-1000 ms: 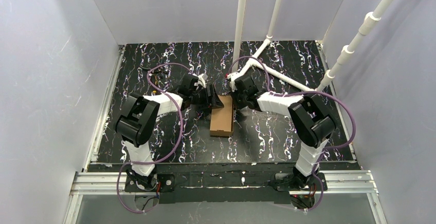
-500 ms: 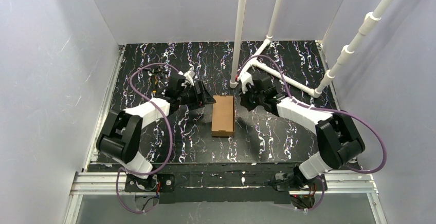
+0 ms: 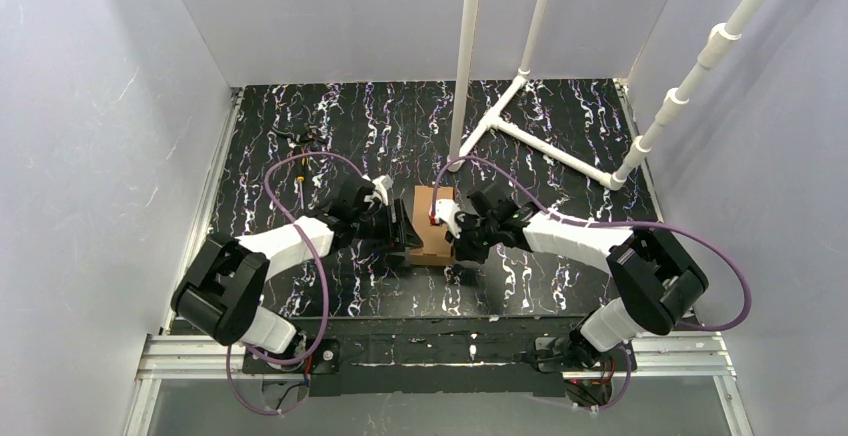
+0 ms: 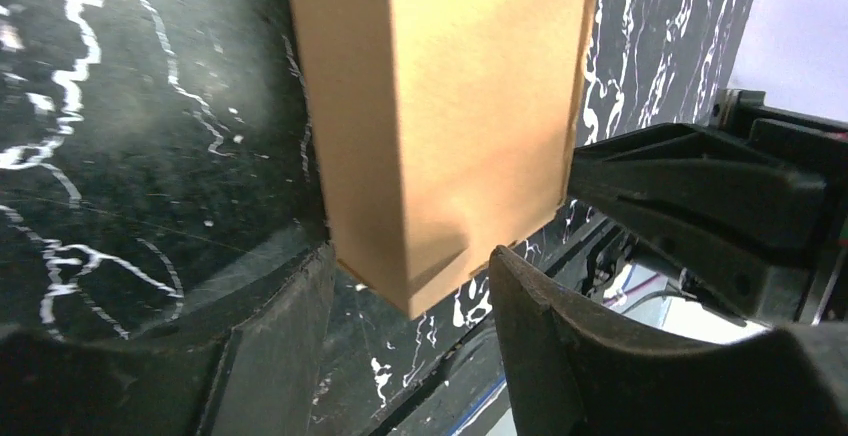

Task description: Fold the paper box

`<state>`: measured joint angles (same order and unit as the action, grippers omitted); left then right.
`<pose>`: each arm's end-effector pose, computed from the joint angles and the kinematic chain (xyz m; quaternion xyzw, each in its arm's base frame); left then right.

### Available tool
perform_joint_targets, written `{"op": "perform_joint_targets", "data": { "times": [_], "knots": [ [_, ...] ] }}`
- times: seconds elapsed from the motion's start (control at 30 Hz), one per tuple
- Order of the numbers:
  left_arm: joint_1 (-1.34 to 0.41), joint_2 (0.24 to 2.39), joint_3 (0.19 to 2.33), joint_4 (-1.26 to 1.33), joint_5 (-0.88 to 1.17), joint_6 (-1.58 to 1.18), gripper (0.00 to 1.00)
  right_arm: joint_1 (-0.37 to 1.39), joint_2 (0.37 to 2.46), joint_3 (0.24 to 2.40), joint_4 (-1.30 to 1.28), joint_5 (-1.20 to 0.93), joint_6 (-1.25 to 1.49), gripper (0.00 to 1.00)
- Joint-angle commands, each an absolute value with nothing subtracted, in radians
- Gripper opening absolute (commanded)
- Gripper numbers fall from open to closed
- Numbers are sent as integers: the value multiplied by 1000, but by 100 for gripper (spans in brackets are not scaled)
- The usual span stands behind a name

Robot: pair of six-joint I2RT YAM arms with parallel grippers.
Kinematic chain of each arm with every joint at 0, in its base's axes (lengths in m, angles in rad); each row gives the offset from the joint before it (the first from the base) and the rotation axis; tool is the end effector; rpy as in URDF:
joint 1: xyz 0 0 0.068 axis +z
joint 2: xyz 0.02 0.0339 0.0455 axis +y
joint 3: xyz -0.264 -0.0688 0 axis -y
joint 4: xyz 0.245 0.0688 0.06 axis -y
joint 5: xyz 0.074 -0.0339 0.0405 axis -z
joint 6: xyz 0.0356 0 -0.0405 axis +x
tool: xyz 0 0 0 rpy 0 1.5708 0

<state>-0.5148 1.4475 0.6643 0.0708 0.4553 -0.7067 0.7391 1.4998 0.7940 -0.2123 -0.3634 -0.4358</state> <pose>0.2392 -0.1533 0.1759 0.0086 0.8908 -0.4006 0.2144 0.2071 0.2059 0.1784 -0.5646 0.7433 0.2168 0.2858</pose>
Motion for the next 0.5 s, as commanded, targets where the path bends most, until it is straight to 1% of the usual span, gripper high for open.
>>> {"op": "perform_joint_targets", "data": {
  "times": [0.0,0.13,0.27,0.37,0.47],
  "knots": [
    [-560,1468,684,79,441,-728,54,789,1502,790,-206,-379,-463,1],
    [-603,1515,701,110,456,-746,47,828,1511,797,-144,-344,-403,1],
    [-639,1541,698,160,462,-791,40,828,1518,813,-81,-322,-303,1],
    [-652,1531,689,175,447,-804,40,828,1496,784,-65,-319,-316,1],
    [-629,1490,666,175,410,-796,43,786,1484,822,-198,-349,-443,1]
  ]
}}
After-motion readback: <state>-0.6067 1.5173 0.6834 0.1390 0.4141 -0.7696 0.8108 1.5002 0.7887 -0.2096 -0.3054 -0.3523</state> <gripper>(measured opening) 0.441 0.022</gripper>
